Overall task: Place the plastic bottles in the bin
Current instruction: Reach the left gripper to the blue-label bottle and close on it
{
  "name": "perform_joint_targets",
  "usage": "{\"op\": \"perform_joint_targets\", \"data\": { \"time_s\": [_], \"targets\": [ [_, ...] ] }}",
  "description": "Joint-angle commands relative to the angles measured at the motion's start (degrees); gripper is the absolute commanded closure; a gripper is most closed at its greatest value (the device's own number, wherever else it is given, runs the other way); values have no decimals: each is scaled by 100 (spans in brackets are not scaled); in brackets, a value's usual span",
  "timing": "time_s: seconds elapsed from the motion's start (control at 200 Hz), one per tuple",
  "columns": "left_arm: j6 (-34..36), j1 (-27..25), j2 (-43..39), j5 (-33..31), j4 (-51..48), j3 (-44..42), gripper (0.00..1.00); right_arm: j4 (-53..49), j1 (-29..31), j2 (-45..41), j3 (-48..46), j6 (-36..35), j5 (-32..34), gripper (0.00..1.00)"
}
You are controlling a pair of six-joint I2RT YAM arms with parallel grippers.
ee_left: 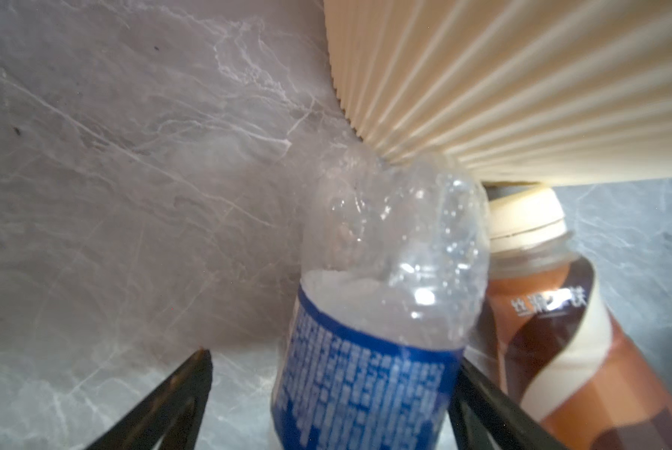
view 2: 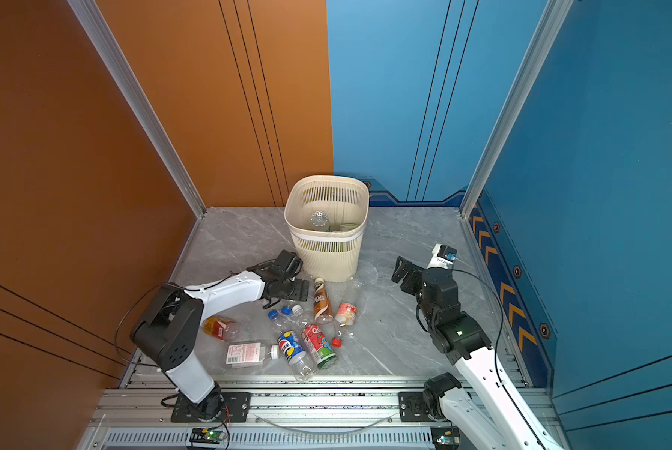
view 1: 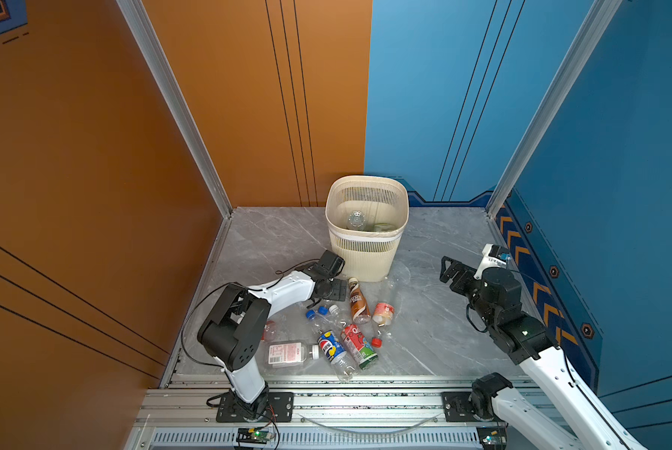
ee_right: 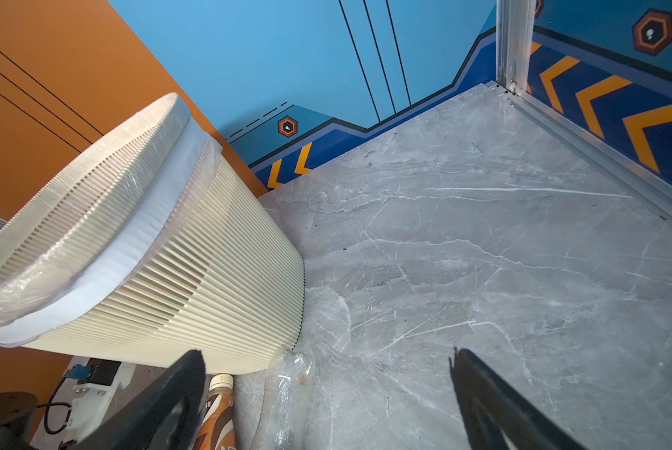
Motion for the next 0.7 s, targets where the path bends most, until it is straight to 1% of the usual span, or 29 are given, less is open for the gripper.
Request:
{"op": "perform_joint_targets", "data": {
  "time_s": [0.0, 0.145, 0.155, 0.165, 0.24, 0.35, 0.396, 0.556, 0.696],
  "targets": [
    [82, -9, 130, -313, -234, 238, 8, -105, -82, -54, -61, 50, -36, 0],
    [41, 120, 238, -371, -331, 339, 12, -73, -134, -34, -77, 63, -126, 0],
    [38, 130, 236, -372, -337, 343, 16, -75, -140, -36, -82, 67, -127, 0],
    [37, 145, 240, -371, -332, 344, 18, -80, -142, -39, -79, 67, -121, 0],
    [37, 222, 249, -325, -330, 355, 23, -97, -157, -46, -79, 68, -112, 0],
    [28, 352, 259, -273, -336, 355, 35, -82, -191, -85, -95, 76, -110, 0],
    [19, 402, 246, -250, -330, 357, 38, -82, -208, -95, -95, 77, -102, 0],
    [-70, 635, 109, -173, -336, 344, 41, -81, -238, -90, -95, 94, -132, 0],
    [-204, 950, -410, 59, -225, 234, 43, -57, -256, -74, -87, 103, -158, 0]
  ]
}}
